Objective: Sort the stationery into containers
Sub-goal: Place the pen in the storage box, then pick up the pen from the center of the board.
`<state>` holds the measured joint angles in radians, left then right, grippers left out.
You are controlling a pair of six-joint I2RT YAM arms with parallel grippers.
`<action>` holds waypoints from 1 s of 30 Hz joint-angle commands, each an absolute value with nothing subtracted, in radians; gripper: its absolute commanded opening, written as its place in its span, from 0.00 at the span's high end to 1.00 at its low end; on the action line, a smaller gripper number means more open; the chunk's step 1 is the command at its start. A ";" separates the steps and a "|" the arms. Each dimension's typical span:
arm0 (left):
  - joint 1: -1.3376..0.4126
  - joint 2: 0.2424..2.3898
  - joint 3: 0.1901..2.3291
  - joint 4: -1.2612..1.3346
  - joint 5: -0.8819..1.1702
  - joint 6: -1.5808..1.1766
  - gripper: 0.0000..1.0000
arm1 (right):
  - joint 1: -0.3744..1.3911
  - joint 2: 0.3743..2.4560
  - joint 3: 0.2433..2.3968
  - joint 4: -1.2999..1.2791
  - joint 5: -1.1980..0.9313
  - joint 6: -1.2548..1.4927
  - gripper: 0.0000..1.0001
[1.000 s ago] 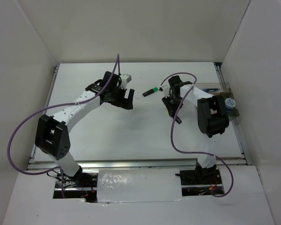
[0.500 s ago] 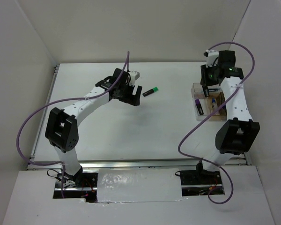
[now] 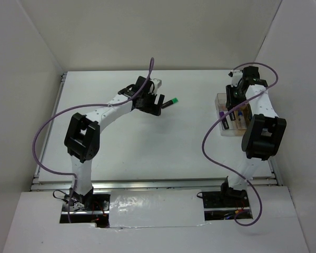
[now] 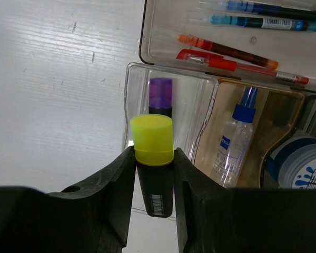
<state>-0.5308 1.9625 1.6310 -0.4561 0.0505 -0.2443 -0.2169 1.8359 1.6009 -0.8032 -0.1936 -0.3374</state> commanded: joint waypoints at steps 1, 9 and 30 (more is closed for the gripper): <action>-0.528 2.015 1.728 -0.400 0.020 -0.246 0.04 | -0.221 1.861 1.594 -0.770 -0.173 -0.334 0.87; -0.505 2.173 1.828 -0.258 0.167 -0.115 0.03 | -0.219 1.864 1.558 -0.758 -0.164 -0.321 0.48; -0.500 2.602 2.327 -0.399 0.204 0.093 0.18 | -0.155 1.638 1.661 -0.939 -0.321 -0.235 0.36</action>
<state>-0.4744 2.5645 2.2513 -0.3542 0.2111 0.0307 -0.1589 1.6802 1.6176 -0.8764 -0.2932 -0.2543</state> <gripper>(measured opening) 0.831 0.638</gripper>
